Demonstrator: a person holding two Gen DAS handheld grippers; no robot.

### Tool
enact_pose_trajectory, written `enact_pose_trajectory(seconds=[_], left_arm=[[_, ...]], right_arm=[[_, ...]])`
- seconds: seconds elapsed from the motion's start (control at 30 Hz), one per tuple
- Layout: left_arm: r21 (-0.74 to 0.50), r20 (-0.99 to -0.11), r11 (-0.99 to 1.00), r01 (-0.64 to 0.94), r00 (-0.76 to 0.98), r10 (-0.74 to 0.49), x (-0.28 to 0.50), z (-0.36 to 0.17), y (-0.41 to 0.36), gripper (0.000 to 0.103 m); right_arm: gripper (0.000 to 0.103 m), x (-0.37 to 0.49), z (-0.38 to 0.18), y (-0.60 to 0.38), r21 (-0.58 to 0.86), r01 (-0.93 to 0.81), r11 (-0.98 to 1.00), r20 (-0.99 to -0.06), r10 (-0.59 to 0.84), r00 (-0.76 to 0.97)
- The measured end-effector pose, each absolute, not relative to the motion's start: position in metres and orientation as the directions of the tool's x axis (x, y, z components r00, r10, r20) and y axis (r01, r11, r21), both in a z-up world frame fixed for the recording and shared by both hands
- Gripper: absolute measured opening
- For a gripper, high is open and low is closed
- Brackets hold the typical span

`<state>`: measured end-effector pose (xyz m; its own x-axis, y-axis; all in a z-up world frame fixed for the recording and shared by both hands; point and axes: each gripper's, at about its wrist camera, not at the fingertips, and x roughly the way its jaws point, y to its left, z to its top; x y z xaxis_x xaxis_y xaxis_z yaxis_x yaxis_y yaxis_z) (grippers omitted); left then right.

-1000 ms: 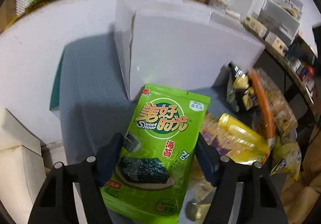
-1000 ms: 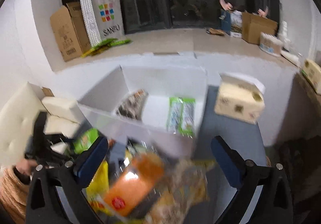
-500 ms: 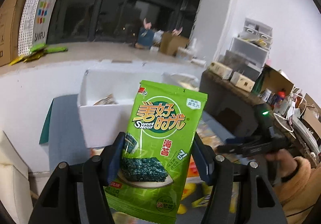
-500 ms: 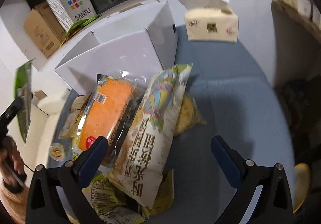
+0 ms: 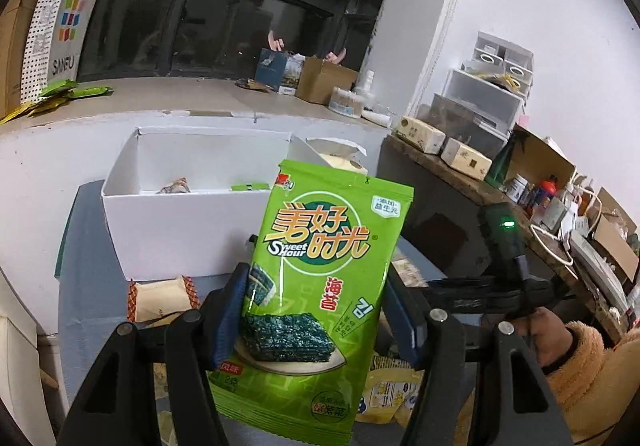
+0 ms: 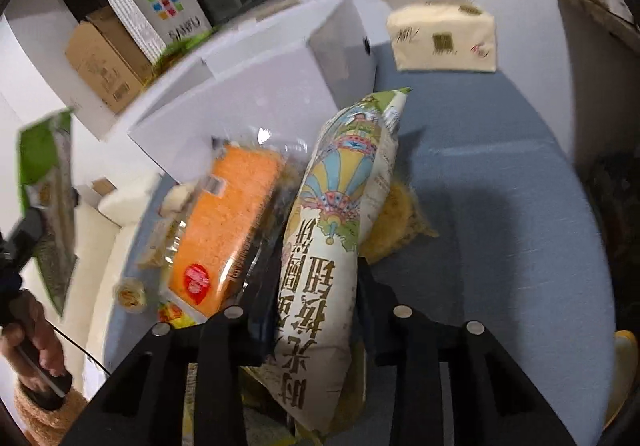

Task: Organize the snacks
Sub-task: 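Carry the green seaweed pack into the box with the left tool while the right tool places the bread bag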

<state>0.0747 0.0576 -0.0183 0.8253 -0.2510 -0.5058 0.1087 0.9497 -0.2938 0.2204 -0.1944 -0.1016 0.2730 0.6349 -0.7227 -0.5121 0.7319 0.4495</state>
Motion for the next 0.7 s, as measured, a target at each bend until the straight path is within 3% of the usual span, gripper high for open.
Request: enact_pose_trajectory(seconds=[0.4, 0.7], left_arm=[[-0.323, -0.427, 0.945, 0.054, 0.882, -0.197, 0.129, 0.032, 0.089, 0.067], [-0.301, -0.505, 0.947, -0.110, 0.861, -0.061, 0.232, 0.028, 0.146, 0.067]], right_arm=[[0.033, 0.240, 0.001, -0.188, 0.412, -0.614, 0.673, -0.550, 0.721, 0.421], [0.033, 0.325, 0.018, -0.094, 0.307, -0.651, 0.694, -0.609, 0.669, 0.426]])
